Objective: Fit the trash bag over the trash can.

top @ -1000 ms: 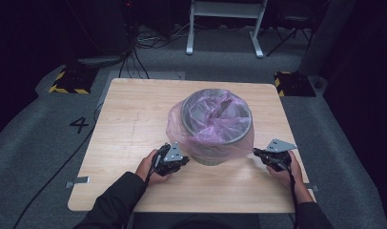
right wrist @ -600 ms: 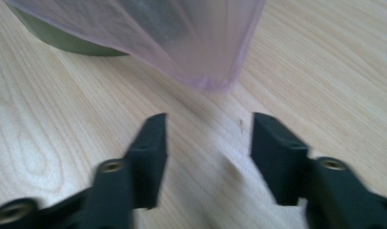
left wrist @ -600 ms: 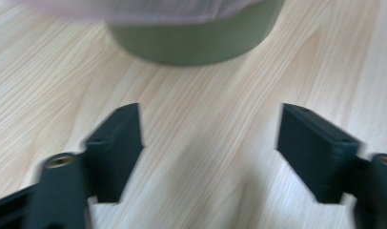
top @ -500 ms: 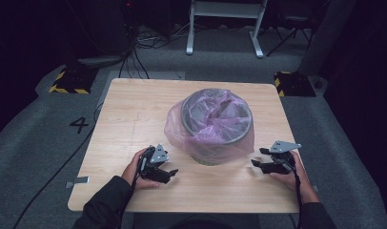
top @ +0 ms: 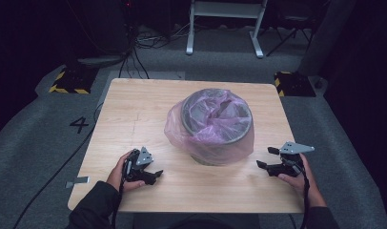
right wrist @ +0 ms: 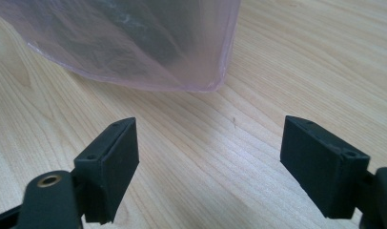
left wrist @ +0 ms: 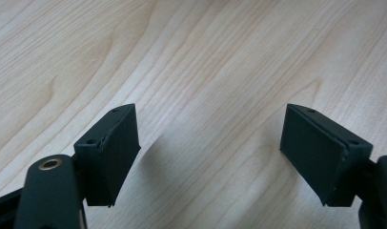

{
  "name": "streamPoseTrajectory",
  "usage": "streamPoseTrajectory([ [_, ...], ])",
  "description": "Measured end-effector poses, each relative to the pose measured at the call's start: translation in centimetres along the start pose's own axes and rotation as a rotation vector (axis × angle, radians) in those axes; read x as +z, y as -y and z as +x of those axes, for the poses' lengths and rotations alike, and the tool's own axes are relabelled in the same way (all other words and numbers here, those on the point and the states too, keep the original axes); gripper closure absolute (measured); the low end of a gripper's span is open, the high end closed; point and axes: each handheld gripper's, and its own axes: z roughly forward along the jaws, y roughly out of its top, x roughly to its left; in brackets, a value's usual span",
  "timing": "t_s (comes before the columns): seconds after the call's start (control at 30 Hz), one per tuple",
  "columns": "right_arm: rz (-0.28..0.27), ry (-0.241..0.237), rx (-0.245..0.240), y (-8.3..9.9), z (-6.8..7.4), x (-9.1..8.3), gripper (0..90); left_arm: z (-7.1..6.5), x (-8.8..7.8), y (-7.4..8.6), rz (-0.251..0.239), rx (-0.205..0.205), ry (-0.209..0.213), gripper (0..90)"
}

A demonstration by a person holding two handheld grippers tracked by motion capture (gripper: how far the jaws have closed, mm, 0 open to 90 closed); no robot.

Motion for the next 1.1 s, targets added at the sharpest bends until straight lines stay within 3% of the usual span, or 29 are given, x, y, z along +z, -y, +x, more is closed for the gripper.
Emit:
streamPoseTrajectory([
  [0.13,-0.015,0.029,0.007,-0.3,0.4,-0.6,19.0,0.5,0.0,0.5,-0.012,-0.045,0.014,18.2],
  [0.23,-0.008,0.078,0.012,-0.9,0.8,-1.1,19.5,0.7,0.1,0.8,-0.021,-0.084,0.024,15.1],
  [0.33,-0.021,0.088,0.012,-1.3,1.0,-1.5,20.3,0.7,0.1,0.8,-0.022,-0.081,0.004,14.3],
  [0.43,-0.052,0.089,0.017,-1.8,1.2,-1.9,21.0,0.8,0.1,0.8,-0.013,-0.107,0.019,14.3],
  [0.67,-0.126,0.088,0.001,-3.0,1.6,-3.1,21.7,0.8,0.2,0.8,-0.014,-0.108,0.015,13.5],
  [0.9,-0.15,0.096,-0.03,-4.0,2.1,-4.0,21.7,0.9,0.3,0.7,-0.015,-0.106,0.014,12.9],
  [1.0,-0.133,0.143,-0.04,-4.8,2.4,-4.3,23.6,0.9,0.3,0.7,-0.012,-0.103,0.013,12.8],
  [1.1,-0.147,0.137,-0.054,-5.6,2.6,-4.6,24.1,0.9,0.3,0.6,-0.011,-0.104,0.015,12.8],
])
